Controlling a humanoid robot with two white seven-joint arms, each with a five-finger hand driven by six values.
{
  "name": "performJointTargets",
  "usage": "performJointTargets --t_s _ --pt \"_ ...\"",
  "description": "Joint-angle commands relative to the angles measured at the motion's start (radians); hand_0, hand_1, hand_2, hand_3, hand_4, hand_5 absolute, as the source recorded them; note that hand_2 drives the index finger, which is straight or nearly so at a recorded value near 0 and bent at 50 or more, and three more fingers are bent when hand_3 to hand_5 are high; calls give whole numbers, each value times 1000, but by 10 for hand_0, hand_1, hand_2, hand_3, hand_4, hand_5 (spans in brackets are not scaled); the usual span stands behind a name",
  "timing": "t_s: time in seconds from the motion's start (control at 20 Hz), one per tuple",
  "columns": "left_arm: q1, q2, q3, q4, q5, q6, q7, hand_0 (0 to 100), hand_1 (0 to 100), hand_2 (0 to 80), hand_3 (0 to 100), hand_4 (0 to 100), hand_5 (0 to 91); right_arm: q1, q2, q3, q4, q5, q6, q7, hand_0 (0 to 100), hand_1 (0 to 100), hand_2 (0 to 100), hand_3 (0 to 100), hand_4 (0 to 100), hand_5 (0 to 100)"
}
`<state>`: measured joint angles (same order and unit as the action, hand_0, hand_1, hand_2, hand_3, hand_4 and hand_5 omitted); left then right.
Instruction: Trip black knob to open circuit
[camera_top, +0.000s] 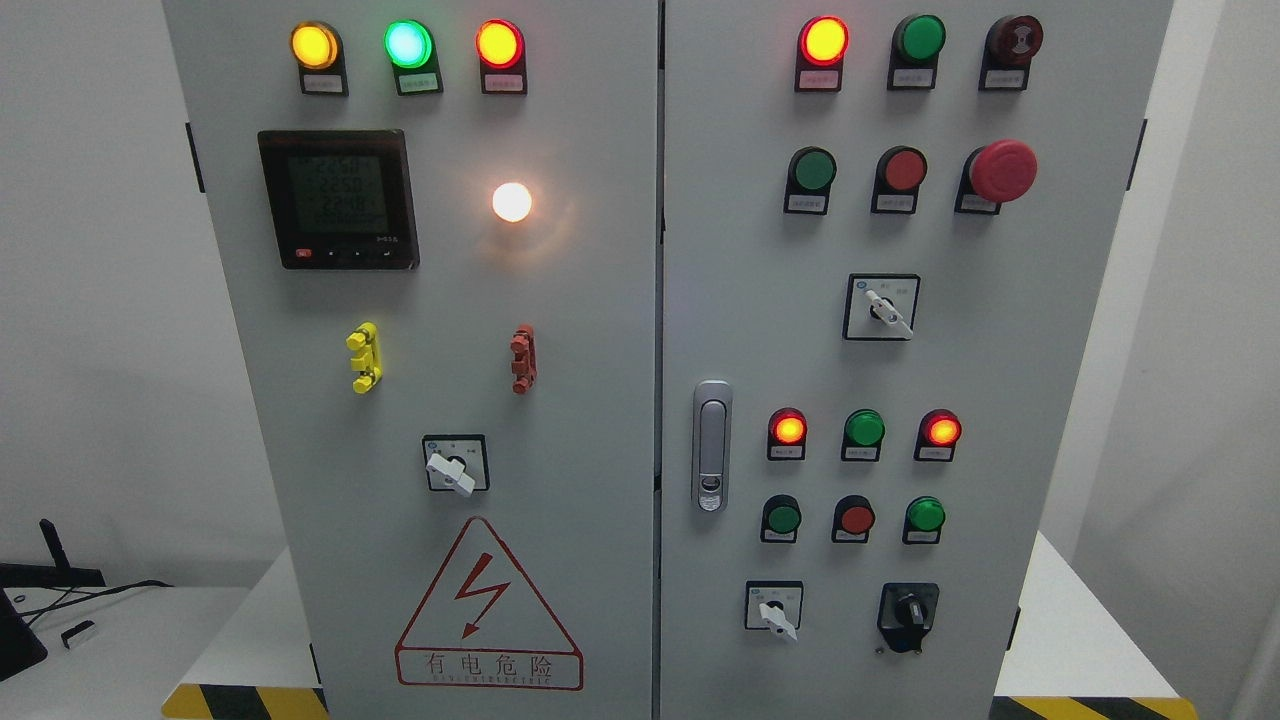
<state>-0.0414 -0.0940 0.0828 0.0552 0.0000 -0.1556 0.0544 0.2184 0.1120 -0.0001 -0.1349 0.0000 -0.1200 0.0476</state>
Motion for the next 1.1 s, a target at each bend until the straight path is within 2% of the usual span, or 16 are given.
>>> performJointTargets --t_s 0.0,0.15,0.25,0.4,0.5,0.65,0.75,0.85,0.9,1.05 --pt "0 0 0 0 -31 -1 1 120 389 0 0 0 0 68 0 31 -157 29 -3 1 58 159 96 222 146 146" --pt "0 0 0 0 -31 -1 1 120 389 0 0 0 0 81 -5 29 -212 29 -12 1 57 172 115 250 168 163" --pt "0 0 0 0 -31 -1 1 120 389 0 0 0 0 128 -14 26 -306 25 -12 17 56 184 127 266 179 171" --pt "0 -1 0 0 -31 -1 1 120 389 0 0 0 0 270 -35 -15 -599 25 -3 87 57 186 131 278 191 185" --pt "0 0 0 0 -31 -1 1 120 389 0 0 0 0 364 -34 -24 -794 25 -9 126 59 190 134 294 209 198" --pt "0 0 0 0 -31 -1 1 120 389 0 0 0 0 508 -86 -17 -1061 18 -53 133 63 196 154 317 233 220" --pt "0 -1 0 0 -31 -1 1 120 389 0 0 0 0 568 -91 -24 -1184 15 -127 150 68 204 186 348 272 241" --pt "0 0 0 0 -31 -1 1 120 389 0 0 0 0 613 -91 -34 -1308 9 -168 155 68 239 246 464 414 323" --pt "0 0 0 0 -31 -1 1 120 389 0 0 0 0 633 -87 -44 -1380 -9 -175 156 66 272 272 530 493 378" --pt "0 0 0 0 -31 -1 1 120 389 0 0 0 0 664 -80 -80 -1576 -99 -164 170 68 338 321 588 546 429"
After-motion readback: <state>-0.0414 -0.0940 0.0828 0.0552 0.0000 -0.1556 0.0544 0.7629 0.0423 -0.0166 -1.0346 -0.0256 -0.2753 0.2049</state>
